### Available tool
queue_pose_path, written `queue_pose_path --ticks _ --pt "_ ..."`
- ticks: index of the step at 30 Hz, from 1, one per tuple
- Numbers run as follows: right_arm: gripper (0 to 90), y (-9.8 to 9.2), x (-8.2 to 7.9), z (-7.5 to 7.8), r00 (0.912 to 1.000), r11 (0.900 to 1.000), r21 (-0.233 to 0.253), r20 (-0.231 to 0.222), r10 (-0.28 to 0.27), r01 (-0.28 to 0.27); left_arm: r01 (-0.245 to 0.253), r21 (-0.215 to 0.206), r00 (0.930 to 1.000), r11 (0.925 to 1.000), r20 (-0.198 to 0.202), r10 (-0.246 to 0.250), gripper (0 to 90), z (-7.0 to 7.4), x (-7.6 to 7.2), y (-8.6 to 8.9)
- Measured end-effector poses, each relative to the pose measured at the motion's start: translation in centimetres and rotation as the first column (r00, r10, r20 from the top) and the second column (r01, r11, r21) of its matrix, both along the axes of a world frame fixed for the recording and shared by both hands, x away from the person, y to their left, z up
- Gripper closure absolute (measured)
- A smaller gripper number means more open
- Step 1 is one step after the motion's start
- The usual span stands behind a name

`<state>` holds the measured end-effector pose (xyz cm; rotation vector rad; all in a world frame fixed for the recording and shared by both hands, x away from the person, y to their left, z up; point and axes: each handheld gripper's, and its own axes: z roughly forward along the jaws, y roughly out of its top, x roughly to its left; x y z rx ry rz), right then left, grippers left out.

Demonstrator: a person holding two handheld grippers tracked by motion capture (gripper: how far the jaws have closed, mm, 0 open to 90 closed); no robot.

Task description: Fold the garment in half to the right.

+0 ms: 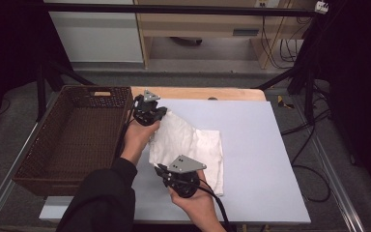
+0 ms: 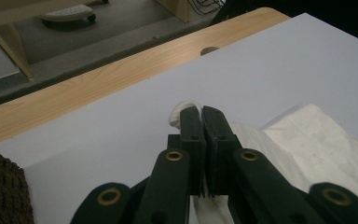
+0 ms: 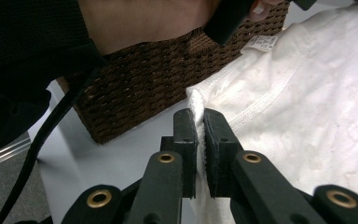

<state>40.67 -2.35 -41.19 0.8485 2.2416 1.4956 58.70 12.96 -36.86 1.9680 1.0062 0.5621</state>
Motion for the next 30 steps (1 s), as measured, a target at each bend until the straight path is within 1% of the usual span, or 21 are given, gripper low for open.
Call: queue_pose_path --ticks 7,9,10,12,15,19,21,22,24,30 --pt "84.6 0.8 0.1 0.2 1.0000 1.000 0.002 -0.001 0.000 0.000 -0.017 -0.005 0.9998 0.9998 -0.003 0.017 87.6 0.2 0.1 0.4" --pt "84.6 1.1 0.1 0.3 1.0000 1.000 0.004 0.001 0.001 -0.001 -0.024 -0.010 0.9997 0.9997 0.003 0.024 87.6 0.4 0.1 0.7" --pt "84.6 1.4 0.2 0.5 1.0000 1.000 0.008 0.002 0.000 0.000 -0.029 -0.032 0.9996 0.9991 -0.002 0.029 87.5 0.6 0.0 0.9" --pt "84.6 1.5 0.2 0.6 1.0000 1.000 0.009 0.004 0.000 0.000 -0.029 -0.035 0.9996 0.9990 -0.002 0.029 87.6 0.7 0.0 1.0" --pt "84.6 1.9 0.1 0.6 1.0000 1.000 0.015 0.004 -0.001 0.001 -0.036 -0.024 0.9993 0.9991 -0.003 0.036 87.5 0.8 -0.1 1.4" --pt "84.6 2.4 0.2 0.7 1.0000 1.000 0.024 0.003 -0.001 0.001 -0.047 -0.024 0.9989 0.9986 0.002 0.047 87.5 1.0 -0.2 1.7" --pt "84.6 2.6 0.2 0.7 1.0000 1.000 0.029 0.001 0.000 0.000 -0.051 -0.009 0.9987 0.9987 0.009 0.051 87.5 1.0 -0.2 1.8" --pt "84.6 2.7 0.3 0.7 1.0000 1.000 0.030 0.002 -0.002 0.001 -0.051 -0.007 0.9987 0.9987 0.003 0.051 87.5 1.0 -0.2 1.9" --pt "84.6 2.8 0.3 0.7 1.0000 1.000 0.030 0.000 -0.001 0.001 -0.051 0.000 0.9987 0.9987 0.005 0.051 87.4 1.0 -0.2 1.9" --pt "84.6 2.7 0.3 0.6 1.0000 0.999 0.037 -0.004 -0.004 0.004 -0.051 0.002 0.9987 0.9987 0.002 0.051 87.4 1.0 -0.2 1.9"
